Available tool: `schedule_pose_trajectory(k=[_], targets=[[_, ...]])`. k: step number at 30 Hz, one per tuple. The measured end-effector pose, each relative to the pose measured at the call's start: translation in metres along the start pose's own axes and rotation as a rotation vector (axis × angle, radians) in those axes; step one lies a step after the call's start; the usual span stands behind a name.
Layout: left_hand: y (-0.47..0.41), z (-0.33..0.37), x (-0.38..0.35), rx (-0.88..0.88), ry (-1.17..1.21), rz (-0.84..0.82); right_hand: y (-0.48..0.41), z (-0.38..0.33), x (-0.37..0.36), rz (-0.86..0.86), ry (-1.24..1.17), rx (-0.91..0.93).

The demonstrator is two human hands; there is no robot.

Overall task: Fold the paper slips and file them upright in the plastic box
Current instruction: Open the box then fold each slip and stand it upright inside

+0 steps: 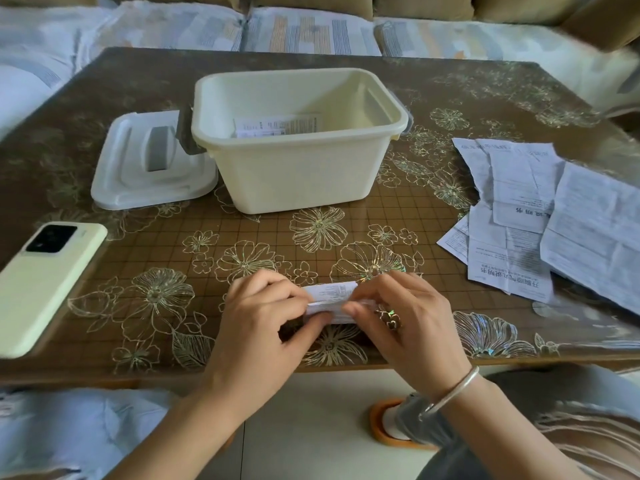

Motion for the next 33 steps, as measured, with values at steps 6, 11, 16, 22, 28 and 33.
schedule_pose_trajectory(k=[6, 11, 16, 22, 28, 33], targets=[[0.001, -0.006, -0.001, 0.234, 0.084, 0.015, -0.005, 0.015, -0.013, -0.045, 0.026, -0.165], [-0.002, -0.004, -0.004, 0.235, -0.023, 0.023, -0.007, 0.011, -0.017, -0.055, 0.165, -0.111], [-0.003, 0.001, -0.003, 0.165, -0.036, 0.034, -0.007, 0.009, -0.020, -0.079, 0.271, -0.085], [-0.006, 0.014, -0.001, -0.079, -0.151, 0.034, -0.009, -0.003, -0.024, -0.137, 0.213, 0.081], [-0.006, -0.008, 0.001, -0.129, 0.048, -0.150, -0.011, 0.002, -0.020, -0.314, 0.190, 0.181], [-0.012, -0.014, 0.007, -0.191, 0.083, -0.233, -0.023, -0.003, -0.012, -0.319, 0.169, 0.234]])
Point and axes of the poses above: each hand's wrist, its own y-axis away from the middle knuckle, its own x-axis out of the back of the hand, z = x × y, the point moved 6 cm from there along -y, towards the middle knuckle, and after that the axes turned 1 degree about -x, right-handed, at the moved point
